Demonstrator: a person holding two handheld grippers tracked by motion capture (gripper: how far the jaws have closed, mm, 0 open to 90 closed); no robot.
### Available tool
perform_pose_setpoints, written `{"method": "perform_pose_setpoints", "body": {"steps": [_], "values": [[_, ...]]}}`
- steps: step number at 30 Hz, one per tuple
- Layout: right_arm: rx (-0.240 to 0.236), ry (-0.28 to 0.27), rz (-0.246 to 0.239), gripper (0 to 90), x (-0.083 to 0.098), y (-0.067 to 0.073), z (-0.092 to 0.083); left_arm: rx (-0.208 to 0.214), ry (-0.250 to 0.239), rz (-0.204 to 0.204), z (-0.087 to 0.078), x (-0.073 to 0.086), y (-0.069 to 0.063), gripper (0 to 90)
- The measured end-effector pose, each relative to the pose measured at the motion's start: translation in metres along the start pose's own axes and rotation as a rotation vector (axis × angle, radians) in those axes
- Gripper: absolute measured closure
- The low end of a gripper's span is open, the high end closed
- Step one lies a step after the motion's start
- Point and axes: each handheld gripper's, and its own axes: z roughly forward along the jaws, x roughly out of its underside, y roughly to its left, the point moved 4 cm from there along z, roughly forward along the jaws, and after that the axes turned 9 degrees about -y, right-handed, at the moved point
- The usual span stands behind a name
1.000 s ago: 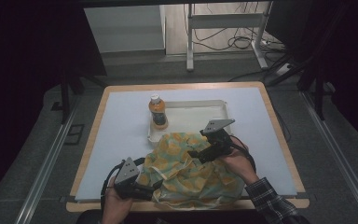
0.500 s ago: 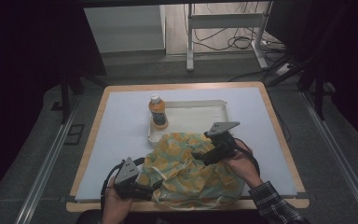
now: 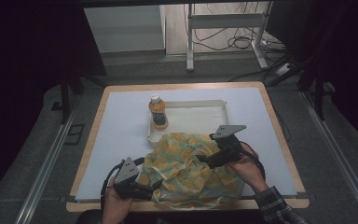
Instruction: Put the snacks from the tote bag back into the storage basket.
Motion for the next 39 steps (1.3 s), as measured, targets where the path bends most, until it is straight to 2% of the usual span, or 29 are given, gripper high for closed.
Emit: {"method": "perform_pose_setpoints", "body": {"steps": [21,39], "values": [[0.037,-0.026,0.009,4.7,0.004,0.006,-0.028,0.0,-0.002,-0.005,-0.001,0.0,0.001,0.3],[0.075,-0.029,0.035,4.7,0.021,0.006,-0.05,-0.001,-0.001,-0.005,-0.001,0.0,0.001,0.3]]}}
